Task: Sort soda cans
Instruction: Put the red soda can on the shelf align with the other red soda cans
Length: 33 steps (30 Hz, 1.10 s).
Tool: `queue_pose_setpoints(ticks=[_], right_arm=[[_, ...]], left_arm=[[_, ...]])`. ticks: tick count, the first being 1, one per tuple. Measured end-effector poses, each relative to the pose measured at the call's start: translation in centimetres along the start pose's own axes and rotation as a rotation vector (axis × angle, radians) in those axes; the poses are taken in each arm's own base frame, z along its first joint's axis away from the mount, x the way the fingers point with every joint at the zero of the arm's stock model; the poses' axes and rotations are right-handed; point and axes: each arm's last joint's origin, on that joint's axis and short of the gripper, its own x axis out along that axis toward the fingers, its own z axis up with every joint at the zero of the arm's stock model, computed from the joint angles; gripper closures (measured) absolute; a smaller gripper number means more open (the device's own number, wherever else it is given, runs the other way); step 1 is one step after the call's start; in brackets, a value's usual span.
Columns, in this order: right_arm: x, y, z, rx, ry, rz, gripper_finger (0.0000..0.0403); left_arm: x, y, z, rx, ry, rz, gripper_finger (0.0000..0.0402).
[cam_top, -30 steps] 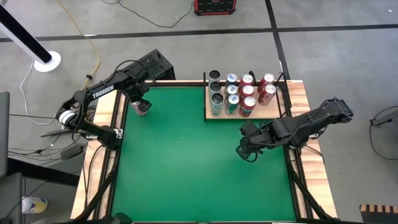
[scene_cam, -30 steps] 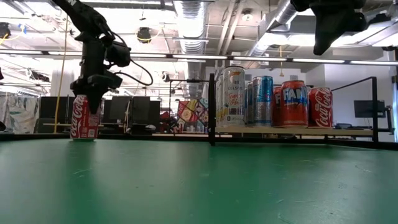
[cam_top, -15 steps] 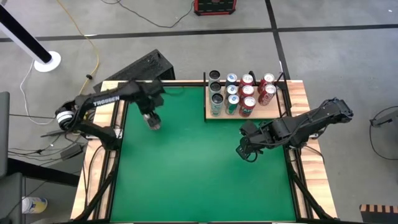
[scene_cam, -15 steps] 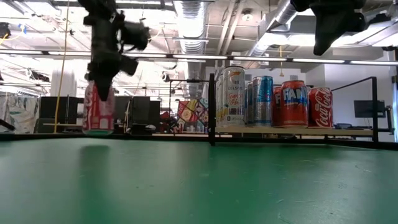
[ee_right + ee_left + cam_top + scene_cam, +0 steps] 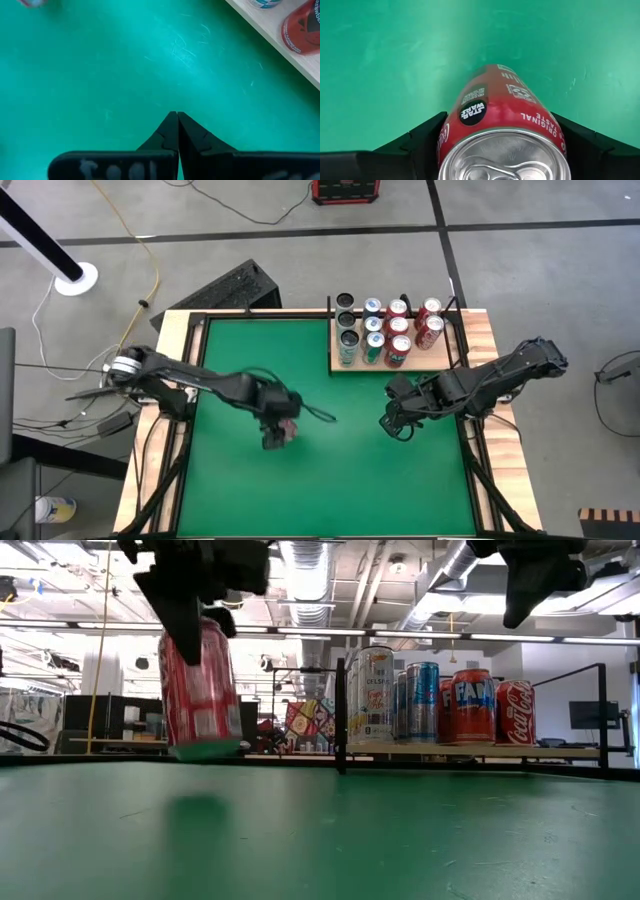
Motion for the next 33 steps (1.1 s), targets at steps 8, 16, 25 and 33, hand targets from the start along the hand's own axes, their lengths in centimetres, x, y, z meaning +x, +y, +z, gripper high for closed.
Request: queue_pose_setpoints(ticks=[8, 16, 25, 33], right_arm=[[0.0, 0.0, 0.0, -0.009, -0.016, -0.010, 0.0381], [0.0, -0.1, 0.0, -0.014, -0.004, -0.011, 0.0381], [0.0, 0.0, -0.2, -0.017, 0.026, 0.007, 0.0381], [0.0, 0.1, -0.1, -0.011, 0.021, 0.014, 0.0381]], left_arm=[[3.4, -4.7, 4.9, 0.177, 0.020, -0.006, 0.0120], [3.9, -6.3, 7.4, 0.233, 0.031, 0.024, 0.0120], [4.4, -5.9, 7.4, 0.274, 0.036, 0.023, 0.0033], [3.7, -6.0, 7.8, 0.299, 0.009, 0.014, 0.0010]])
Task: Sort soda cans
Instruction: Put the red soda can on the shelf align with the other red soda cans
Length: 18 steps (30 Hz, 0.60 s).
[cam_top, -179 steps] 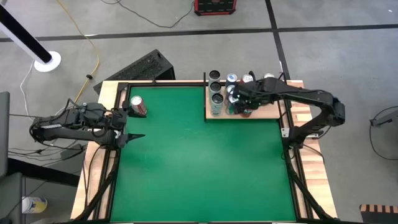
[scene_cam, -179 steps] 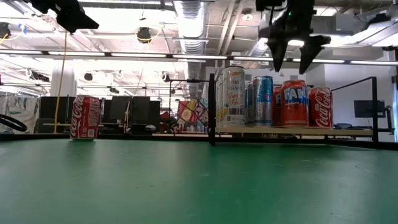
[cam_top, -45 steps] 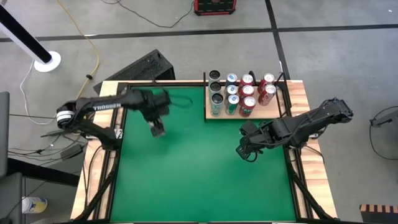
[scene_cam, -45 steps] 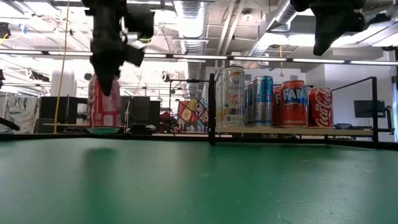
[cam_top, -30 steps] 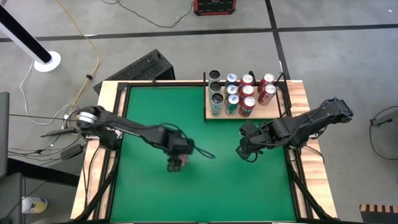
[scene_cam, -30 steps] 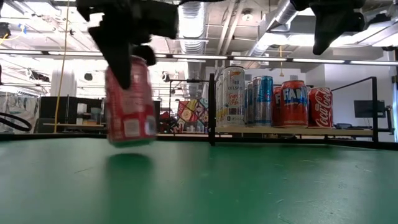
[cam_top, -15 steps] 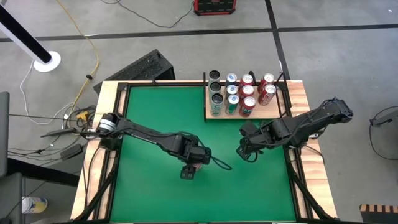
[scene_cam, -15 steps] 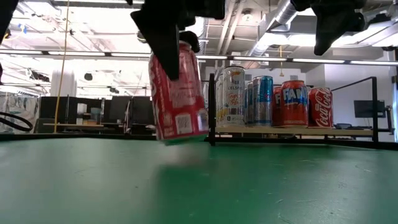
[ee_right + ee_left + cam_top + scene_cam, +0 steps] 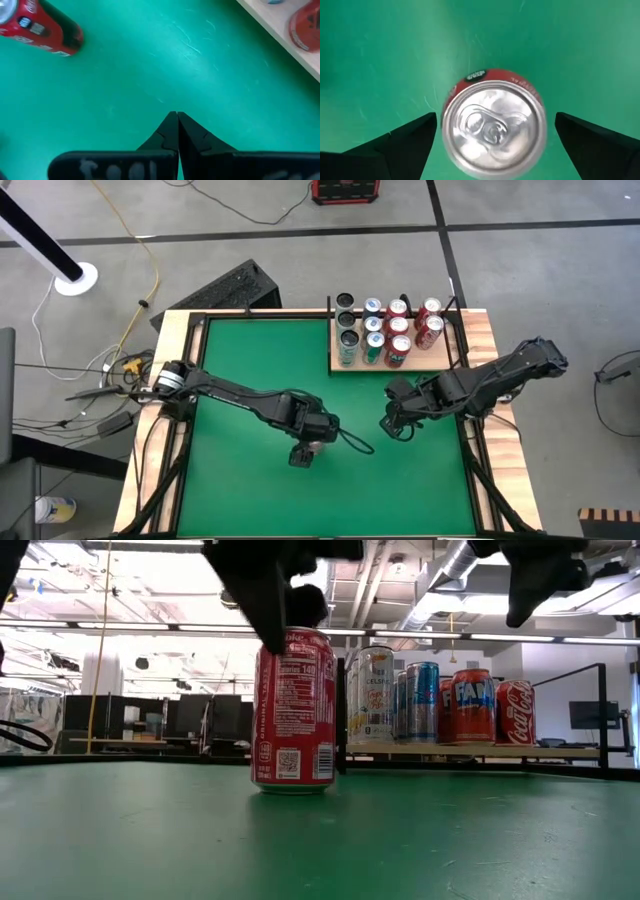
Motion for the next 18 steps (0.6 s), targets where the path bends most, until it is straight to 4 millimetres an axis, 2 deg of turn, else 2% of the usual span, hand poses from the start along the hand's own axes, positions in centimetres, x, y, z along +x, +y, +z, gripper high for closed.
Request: queue_pose_setpoints(ticks=[5, 10, 13, 18], right_arm=[[-0.1, 0.8, 0.0, 0.004, -0.033, 0.070, 0.0381], [-0.6, 2.9, -0.9, -0.026, -0.145, 0.172, 0.0381], [-0.4, 5.1, -1.5, -0.019, -0.293, 0.215, 0.0381], [0.9, 9.1, -2.5, -0.026, -0.466, 0.308, 0.0367]], left_arm=[[-3.7, 0.2, 0.5, -0.002, -0.105, 0.001, 0.0009], [-8.2, 0.3, -0.8, 0.011, -0.169, 0.013, 0.0010], [-11.2, -0.1, -2.6, 0.033, -0.218, 0.059, 0.0010], [-15.8, -0.6, -8.0, -0.006, -0.321, 0.170, 0.0010]])
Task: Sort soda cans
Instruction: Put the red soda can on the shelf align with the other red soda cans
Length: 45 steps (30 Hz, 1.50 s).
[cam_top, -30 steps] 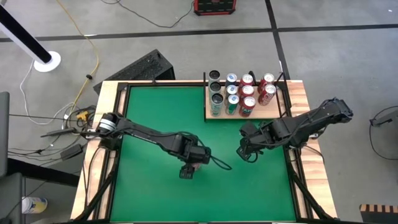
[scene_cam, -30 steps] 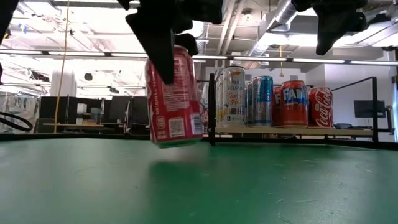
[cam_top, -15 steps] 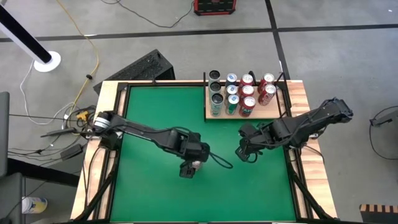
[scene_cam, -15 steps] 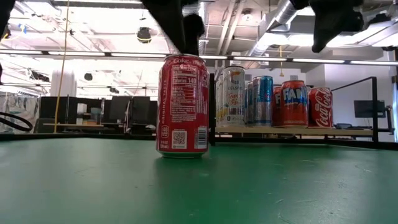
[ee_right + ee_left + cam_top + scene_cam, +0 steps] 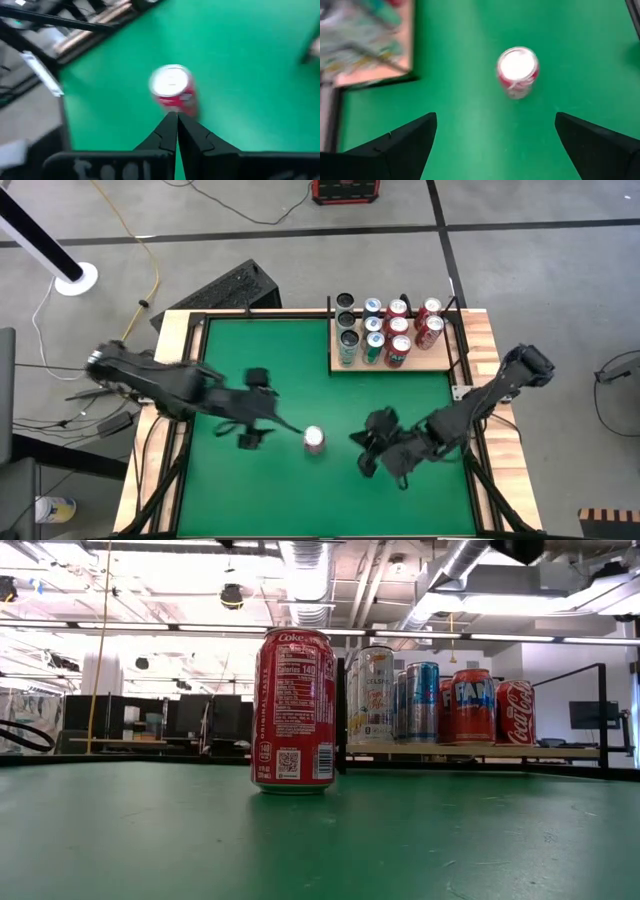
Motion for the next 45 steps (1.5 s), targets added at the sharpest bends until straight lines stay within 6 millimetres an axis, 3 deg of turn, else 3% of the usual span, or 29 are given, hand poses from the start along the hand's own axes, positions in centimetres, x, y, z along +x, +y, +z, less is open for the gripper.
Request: queue_pose_setpoints(ticks=[4, 8, 15, 22, 27, 35, 45], right_arm=[[2.2, 1.7, -0.4, 0.055, -0.063, 0.077, 0.0351], [4.8, 2.8, -0.9, -0.006, -0.079, 0.136, 0.0344], [7.7, 2.7, -0.6, -0.021, -0.097, 0.114, 0.0342], [6.3, 3.4, 1.8, -0.150, -0.185, 0.176, 0.0342], [6.1, 3.6, 2.5, -0.199, -0.238, 0.209, 0.0342], [7.2, 3.1, 3.4, -0.110, -0.220, 0.257, 0.0342], [5.9, 4.4, 2.2, -0.140, -0.255, 0.265, 0.0341]], left_arm=[[-3.4, 0.4, -4.0, -0.075, -0.167, 0.011, 0.0010], [-4.4, 0.3, -8.3, -0.100, -0.382, -0.056, 0.0010], [-2.0, 0.0, -14.4, -0.089, -0.724, -0.092, 0.0010], [0.7, -0.3, -17.9, -0.100, -0.915, -0.029, 0.0010], [2.7, -0.5, -20.2, -0.143, -0.925, 0.010, 0.0010], [5.7, -1.1, -23.6, -0.187, -0.843, -0.032, 0.0010], [6.8, -1.3, -24.7, -0.194, -0.718, -0.037, 0.0010]])
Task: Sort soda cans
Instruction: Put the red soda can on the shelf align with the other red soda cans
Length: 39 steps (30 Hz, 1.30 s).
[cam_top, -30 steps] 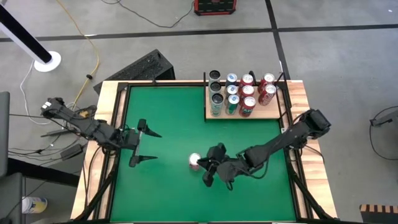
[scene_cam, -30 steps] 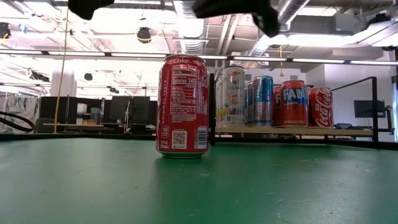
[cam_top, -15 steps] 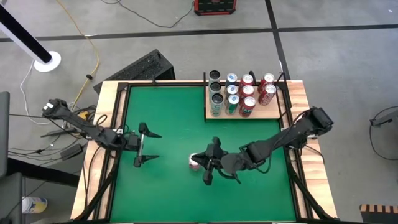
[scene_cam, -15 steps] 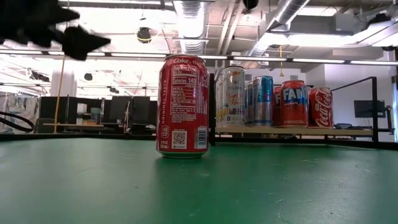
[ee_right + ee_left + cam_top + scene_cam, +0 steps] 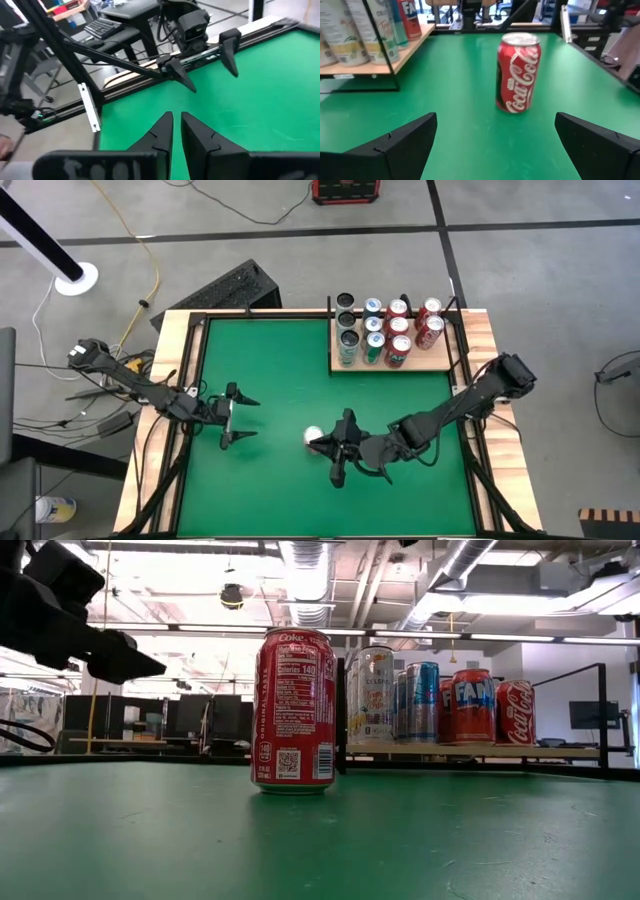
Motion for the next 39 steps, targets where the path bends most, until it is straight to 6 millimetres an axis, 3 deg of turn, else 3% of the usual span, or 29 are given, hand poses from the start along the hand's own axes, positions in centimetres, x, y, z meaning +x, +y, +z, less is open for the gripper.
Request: queue_pose_setpoints(ticks=[6, 15, 19, 30, 35, 39], right_arm=[[-0.3, 0.1, -0.4, -0.043, -0.004, -0.059, 0.0304], [-0.1, -0.4, -0.7, -0.058, 0.050, -0.059, 0.0144], [-0.1, -0.4, -0.7, -0.022, 0.048, -0.056, 0.0100], [0.5, -1.3, -0.5, 0.156, 0.111, -0.025, 0.0086], [0.7, -1.2, -0.2, 0.049, 0.121, 0.016, 0.0086], [-0.5, -0.1, -0.8, -0.077, 0.060, -0.120, 0.0086]], left_arm=[[0.0, 0.2, -0.2, -0.014, 0.018, 0.058, 0.0010], [0.0, 0.2, -0.1, 0.024, 0.014, 0.074, 0.0010], [0.0, 0.2, -0.2, 0.035, 0.032, 0.075, 0.0010], [-0.2, 0.4, -1.6, 0.109, 0.180, 0.083, 0.0010], [-0.4, 0.5, -2.5, 0.153, 0.266, 0.087, 0.0010], [-0.4, 0.5, -2.5, 0.160, 0.279, 0.085, 0.0010]])
